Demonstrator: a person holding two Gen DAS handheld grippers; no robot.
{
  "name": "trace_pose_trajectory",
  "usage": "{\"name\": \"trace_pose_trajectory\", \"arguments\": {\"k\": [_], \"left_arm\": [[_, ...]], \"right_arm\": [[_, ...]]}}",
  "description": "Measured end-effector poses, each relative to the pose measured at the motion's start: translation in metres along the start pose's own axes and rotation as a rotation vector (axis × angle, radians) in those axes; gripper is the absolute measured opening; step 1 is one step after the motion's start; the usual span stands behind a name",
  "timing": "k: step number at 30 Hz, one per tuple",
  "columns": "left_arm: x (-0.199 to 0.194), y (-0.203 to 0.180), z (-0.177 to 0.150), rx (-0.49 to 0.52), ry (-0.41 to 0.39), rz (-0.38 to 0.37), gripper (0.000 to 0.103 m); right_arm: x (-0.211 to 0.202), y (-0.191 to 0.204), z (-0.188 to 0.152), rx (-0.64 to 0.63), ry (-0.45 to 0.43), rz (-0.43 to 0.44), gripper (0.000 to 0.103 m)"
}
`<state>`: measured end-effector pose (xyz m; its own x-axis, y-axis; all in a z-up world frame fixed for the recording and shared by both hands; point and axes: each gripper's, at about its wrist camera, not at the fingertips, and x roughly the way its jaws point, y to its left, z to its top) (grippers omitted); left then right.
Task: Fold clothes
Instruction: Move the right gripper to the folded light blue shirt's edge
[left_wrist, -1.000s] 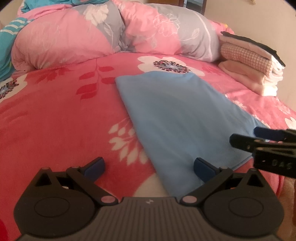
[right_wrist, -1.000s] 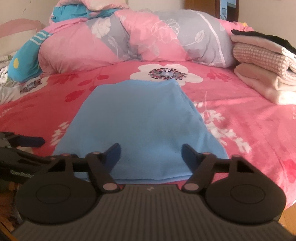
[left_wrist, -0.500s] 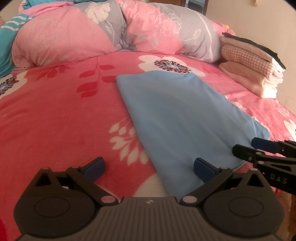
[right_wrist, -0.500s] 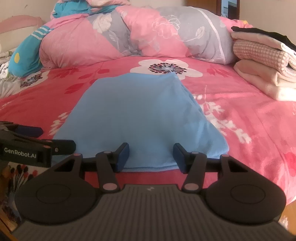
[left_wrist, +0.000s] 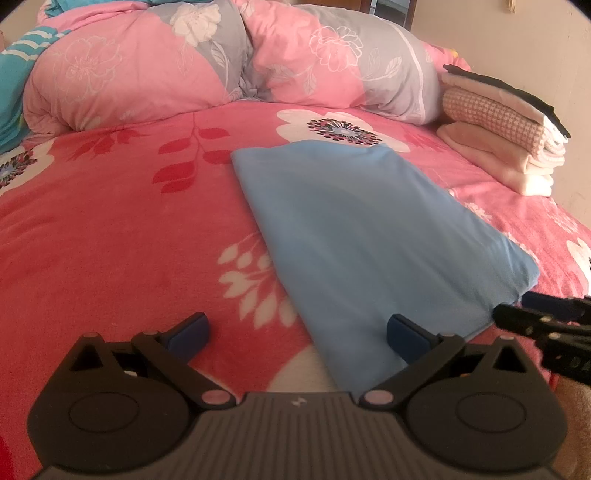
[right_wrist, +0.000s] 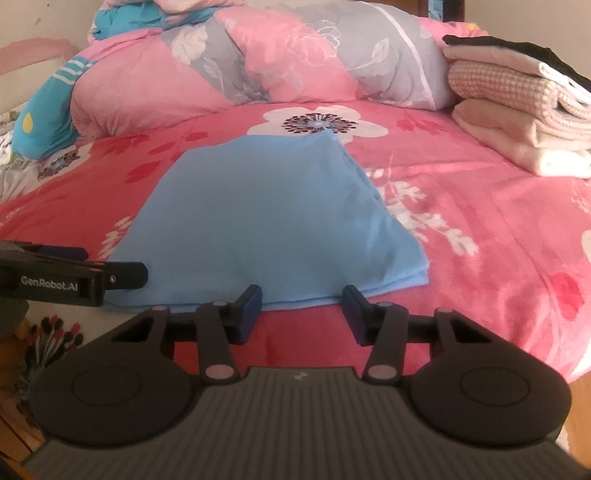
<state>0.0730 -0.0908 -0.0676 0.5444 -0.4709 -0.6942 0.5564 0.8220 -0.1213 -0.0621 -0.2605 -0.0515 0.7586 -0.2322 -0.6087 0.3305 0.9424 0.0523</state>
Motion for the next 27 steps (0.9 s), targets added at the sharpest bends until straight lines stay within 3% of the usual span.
{"name": "trace_pose_trajectory", "arguments": {"k": [4, 10, 18, 27], "left_arm": [[0.000, -0.001, 0.000, -0.001, 0.001, 0.000, 0.103], [0.000, 0.000, 0.000, -0.003, 0.001, -0.003, 0.103], [0.000, 0.000, 0.000, -0.007, 0.003, -0.004, 0.103], [0.001, -0.003, 0.000, -0.004, 0.003, 0.004, 0.103]], "right_arm": [[-0.011, -0.002, 0.008, 0.012, -0.053, 0.006, 0.044], [0.001, -0.009, 0.019, 0.039, -0.065, 0.031, 0.041], [0.024, -0.040, 0.016, 0.203, -0.016, 0.049, 0.037], [0.011, -0.080, 0.009, 0.351, -0.037, 0.022, 0.033]]}}
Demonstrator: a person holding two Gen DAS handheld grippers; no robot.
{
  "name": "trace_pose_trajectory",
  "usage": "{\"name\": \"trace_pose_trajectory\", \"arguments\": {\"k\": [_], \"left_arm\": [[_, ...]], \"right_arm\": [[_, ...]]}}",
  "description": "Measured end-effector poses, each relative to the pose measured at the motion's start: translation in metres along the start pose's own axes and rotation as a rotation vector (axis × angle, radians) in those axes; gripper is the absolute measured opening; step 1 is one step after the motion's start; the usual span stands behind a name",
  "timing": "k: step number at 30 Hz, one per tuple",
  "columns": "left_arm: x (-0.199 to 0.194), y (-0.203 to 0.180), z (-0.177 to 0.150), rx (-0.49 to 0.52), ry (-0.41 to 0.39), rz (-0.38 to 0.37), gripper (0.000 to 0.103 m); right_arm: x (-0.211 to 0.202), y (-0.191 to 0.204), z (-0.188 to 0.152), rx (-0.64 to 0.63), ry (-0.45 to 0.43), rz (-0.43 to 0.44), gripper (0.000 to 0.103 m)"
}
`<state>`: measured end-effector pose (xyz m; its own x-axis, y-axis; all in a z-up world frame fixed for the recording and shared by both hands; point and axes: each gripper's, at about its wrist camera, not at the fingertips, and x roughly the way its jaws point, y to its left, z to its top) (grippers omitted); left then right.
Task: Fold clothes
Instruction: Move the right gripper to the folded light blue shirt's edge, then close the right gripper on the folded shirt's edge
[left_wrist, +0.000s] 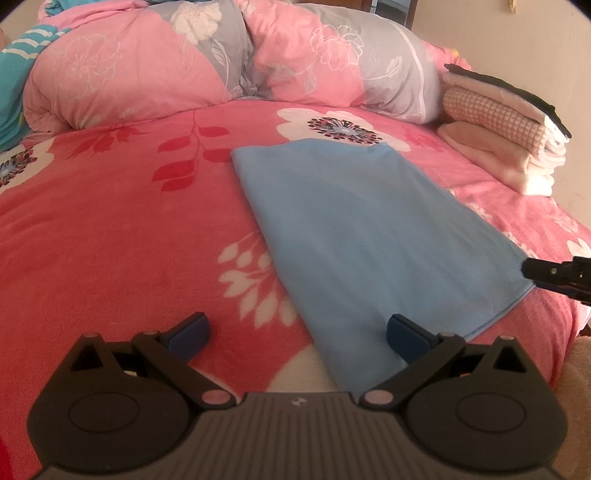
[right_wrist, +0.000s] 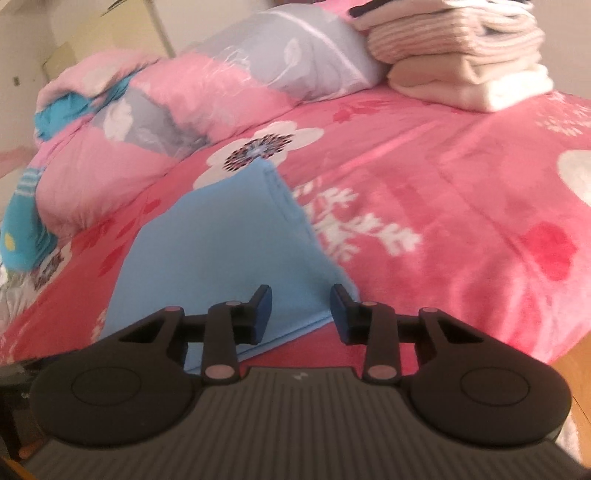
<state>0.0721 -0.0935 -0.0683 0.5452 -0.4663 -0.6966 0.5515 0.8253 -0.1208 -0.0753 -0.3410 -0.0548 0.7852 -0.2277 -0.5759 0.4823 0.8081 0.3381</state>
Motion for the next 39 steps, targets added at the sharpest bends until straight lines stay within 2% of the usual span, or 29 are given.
{"name": "trace_pose_trajectory", "arguments": {"k": [3, 8, 14, 17, 22, 27, 34, 39], "left_arm": [[0.000, 0.000, 0.000, 0.001, 0.000, 0.001, 0.103], [0.000, 0.000, 0.000, 0.001, 0.000, 0.000, 0.103], [0.000, 0.000, -0.001, 0.005, -0.001, 0.004, 0.103], [0.000, 0.000, 0.002, 0.003, 0.015, 0.004, 0.103], [0.003, -0.001, 0.009, -0.013, 0.057, 0.007, 0.103], [0.006, -0.008, 0.009, -0.002, 0.066, 0.049, 0.103], [0.009, -0.014, 0.010, -0.011, 0.075, 0.090, 0.103], [0.011, -0.016, 0.014, -0.023, 0.102, 0.108, 0.103]], "right_arm": [[-0.004, -0.008, 0.000, 0.006, -0.010, -0.045, 0.035], [-0.012, -0.018, -0.002, 0.066, -0.021, -0.044, 0.036], [-0.022, -0.010, 0.003, 0.038, -0.074, -0.036, 0.036], [-0.024, -0.001, 0.003, -0.001, -0.089, -0.019, 0.036], [-0.019, 0.014, -0.002, -0.064, -0.061, 0.029, 0.036], [-0.015, 0.030, -0.006, -0.137, -0.061, 0.054, 0.036], [-0.003, 0.023, 0.001, -0.086, -0.051, 0.121, 0.036], [0.007, 0.019, 0.000, -0.088, -0.051, 0.137, 0.036]]}}
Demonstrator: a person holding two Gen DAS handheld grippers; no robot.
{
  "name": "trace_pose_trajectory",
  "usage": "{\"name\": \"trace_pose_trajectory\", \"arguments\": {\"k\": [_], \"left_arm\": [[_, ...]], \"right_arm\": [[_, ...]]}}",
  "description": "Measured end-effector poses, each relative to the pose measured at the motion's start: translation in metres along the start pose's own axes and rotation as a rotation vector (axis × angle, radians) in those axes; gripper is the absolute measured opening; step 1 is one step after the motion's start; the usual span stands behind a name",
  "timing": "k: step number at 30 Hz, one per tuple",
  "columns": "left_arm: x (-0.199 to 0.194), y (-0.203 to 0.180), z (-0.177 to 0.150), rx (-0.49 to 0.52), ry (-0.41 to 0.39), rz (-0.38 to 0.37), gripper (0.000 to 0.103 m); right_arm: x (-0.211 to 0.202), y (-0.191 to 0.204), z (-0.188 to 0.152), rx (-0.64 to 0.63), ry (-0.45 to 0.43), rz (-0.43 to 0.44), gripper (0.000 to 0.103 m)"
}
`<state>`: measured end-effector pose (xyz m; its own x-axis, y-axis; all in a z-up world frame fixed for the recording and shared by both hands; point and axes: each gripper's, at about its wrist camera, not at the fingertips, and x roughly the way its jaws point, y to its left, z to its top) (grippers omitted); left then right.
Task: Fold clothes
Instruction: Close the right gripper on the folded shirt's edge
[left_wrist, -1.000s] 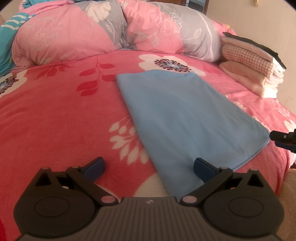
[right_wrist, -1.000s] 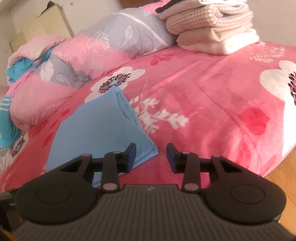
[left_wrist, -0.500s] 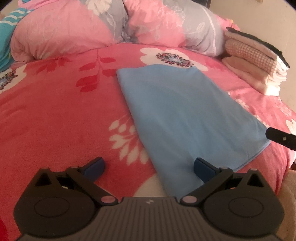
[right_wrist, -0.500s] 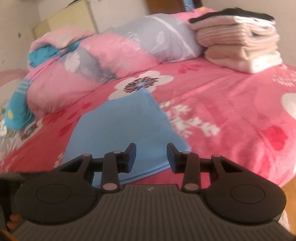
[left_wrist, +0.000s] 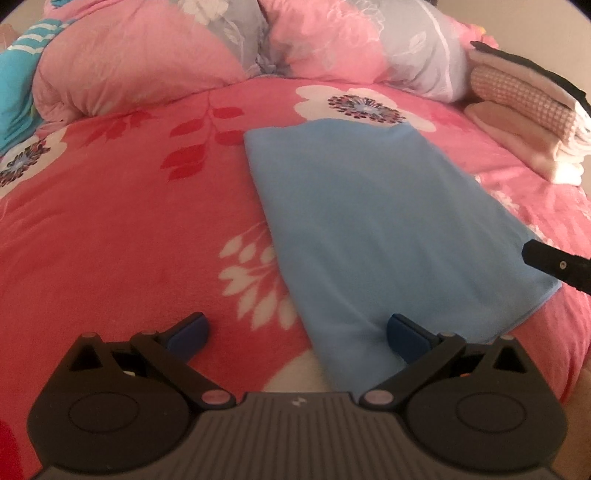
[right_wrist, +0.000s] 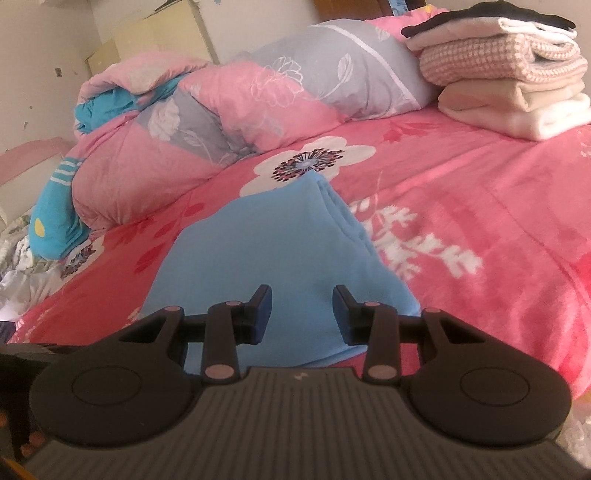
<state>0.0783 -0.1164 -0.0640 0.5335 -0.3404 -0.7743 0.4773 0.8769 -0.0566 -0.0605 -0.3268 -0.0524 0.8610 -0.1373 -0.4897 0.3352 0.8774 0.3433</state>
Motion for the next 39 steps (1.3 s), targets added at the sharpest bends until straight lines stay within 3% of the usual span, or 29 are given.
{"name": "trace_pose_trajectory", "arguments": {"k": [18, 27, 34, 39], "left_arm": [[0.003, -0.001, 0.002, -0.094, -0.026, 0.039, 0.103], [-0.007, 0.020, 0.014, -0.214, -0.065, -0.031, 0.096], [-0.009, 0.021, 0.035, -0.175, -0.142, -0.041, 0.096], [0.006, 0.025, 0.049, -0.184, -0.148, -0.063, 0.096]], "right_arm": [[0.014, -0.027, -0.004, 0.029, -0.054, 0.157, 0.036], [0.018, -0.032, -0.003, 0.052, -0.065, 0.202, 0.036], [0.022, -0.029, 0.001, 0.048, -0.056, 0.214, 0.037], [0.026, -0.030, 0.012, 0.044, -0.045, 0.218, 0.037]]}}
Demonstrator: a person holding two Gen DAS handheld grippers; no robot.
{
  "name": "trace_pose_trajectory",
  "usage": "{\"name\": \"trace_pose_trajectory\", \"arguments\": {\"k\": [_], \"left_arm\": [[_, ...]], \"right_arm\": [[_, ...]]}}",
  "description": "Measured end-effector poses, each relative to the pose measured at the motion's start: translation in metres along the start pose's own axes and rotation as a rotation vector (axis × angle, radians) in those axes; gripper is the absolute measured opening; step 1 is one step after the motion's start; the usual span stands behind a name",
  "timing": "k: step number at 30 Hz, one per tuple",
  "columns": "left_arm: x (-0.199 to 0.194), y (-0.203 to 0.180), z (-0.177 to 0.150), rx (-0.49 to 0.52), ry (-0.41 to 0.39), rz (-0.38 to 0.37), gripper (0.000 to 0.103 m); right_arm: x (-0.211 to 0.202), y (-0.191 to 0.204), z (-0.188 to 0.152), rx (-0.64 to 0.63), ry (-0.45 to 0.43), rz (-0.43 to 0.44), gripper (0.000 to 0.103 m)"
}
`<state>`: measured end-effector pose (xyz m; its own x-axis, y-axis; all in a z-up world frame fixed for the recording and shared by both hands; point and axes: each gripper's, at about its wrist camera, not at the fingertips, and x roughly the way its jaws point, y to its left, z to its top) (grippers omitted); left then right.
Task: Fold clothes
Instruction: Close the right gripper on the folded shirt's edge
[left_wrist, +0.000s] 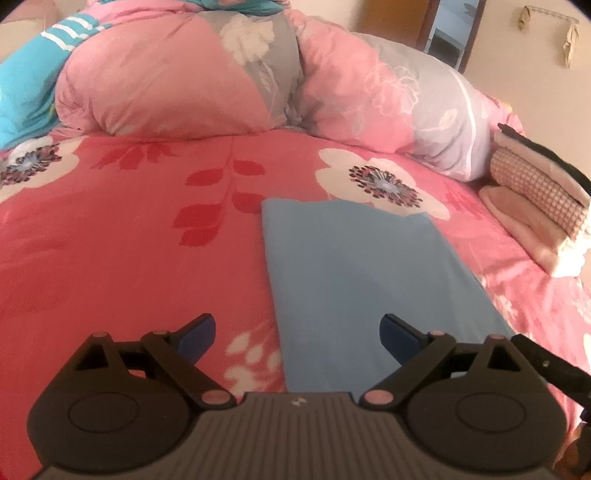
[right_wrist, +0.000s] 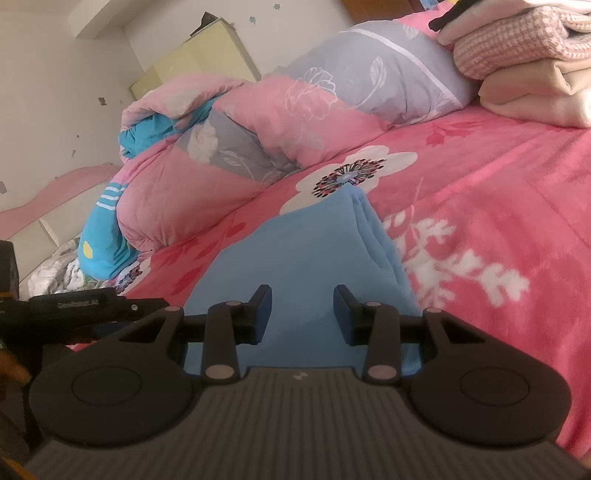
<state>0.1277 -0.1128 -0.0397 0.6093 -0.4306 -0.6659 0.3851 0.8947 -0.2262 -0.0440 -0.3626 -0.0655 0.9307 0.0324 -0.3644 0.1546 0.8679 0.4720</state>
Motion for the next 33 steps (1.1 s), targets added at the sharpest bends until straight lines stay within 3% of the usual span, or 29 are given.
{"name": "trace_pose_trajectory", "arguments": {"k": [6, 11, 20, 29, 33], "left_arm": [[0.024, 0.006, 0.009, 0.008, -0.026, -0.092, 0.093], [0.052, 0.017, 0.014, -0.032, 0.016, -0.155, 0.076], [0.071, 0.049, 0.028, -0.131, -0.011, -0.221, 0.062], [0.095, 0.059, 0.037, -0.162, -0.035, -0.266, 0.062], [0.100, 0.063, 0.040, -0.181, -0.014, -0.310, 0.057]], "right_arm": [[0.012, -0.011, 0.040, -0.040, 0.032, 0.010, 0.049], [0.050, -0.042, 0.081, -0.025, 0.152, 0.024, 0.063], [0.146, -0.101, 0.111, 0.142, 0.393, 0.129, 0.069], [0.195, -0.104, 0.123, 0.195, 0.438, 0.235, 0.071], [0.190, -0.101, 0.121, 0.186, 0.456, 0.258, 0.069]]}}
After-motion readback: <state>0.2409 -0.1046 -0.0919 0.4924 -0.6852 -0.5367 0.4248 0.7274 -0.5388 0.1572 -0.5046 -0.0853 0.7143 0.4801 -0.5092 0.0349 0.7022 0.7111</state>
